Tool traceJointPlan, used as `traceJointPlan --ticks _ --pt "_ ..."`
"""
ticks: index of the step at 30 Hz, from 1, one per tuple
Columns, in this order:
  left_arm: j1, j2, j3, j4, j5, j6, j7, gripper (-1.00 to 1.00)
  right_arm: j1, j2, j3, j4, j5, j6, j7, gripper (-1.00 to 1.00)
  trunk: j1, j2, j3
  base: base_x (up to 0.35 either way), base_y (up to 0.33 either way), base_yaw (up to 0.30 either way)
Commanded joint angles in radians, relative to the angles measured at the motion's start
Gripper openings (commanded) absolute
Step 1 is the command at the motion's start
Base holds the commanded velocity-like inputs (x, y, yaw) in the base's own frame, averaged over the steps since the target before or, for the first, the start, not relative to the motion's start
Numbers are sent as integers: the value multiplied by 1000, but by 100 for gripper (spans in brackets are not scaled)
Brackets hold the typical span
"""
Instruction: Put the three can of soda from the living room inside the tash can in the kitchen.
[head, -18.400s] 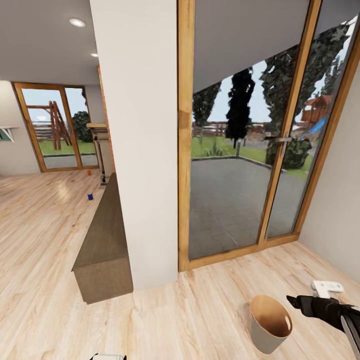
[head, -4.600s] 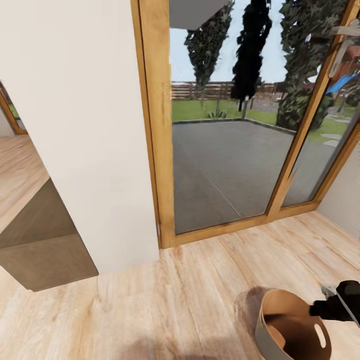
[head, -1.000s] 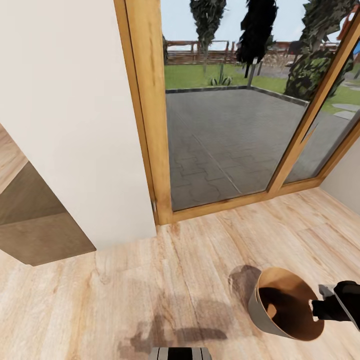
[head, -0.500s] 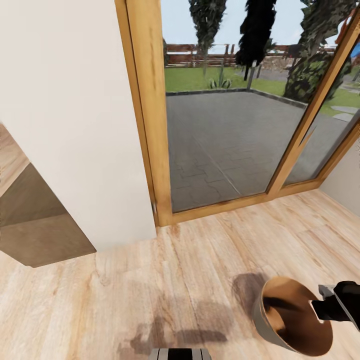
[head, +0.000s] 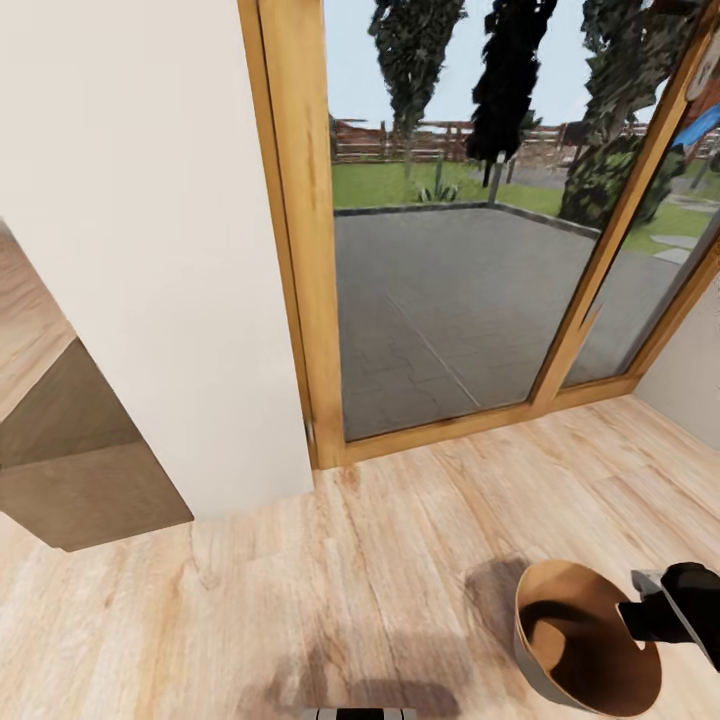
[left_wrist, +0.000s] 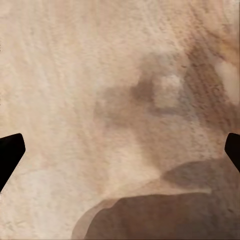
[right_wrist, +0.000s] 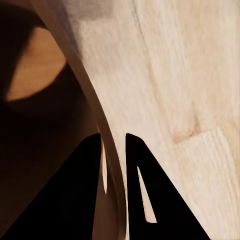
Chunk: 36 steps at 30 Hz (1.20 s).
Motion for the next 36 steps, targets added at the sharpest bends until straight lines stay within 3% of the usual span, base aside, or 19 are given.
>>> traceJointPlan --ticks 1,9,24,36 --pt "0 0 0 0 0 0 -1 100 0 0 0 0 -7 1 3 -100 0 0 4 0 0 0" --pt "-1 0 0 0 0 0 -2 100 0 11 0 16 -7 -3 2 -100 -4 2 35 0 0 0" --pt "-6 0 0 11 0 1 -1 100 3 18 -2 59 -11 -89 2 -100 -11 6 93 0 0 0" --pt "-14 0 0 19 0 1 -1 100 5 19 -7 66 -16 -100 2 -100 -16 8 139 0 0 0"
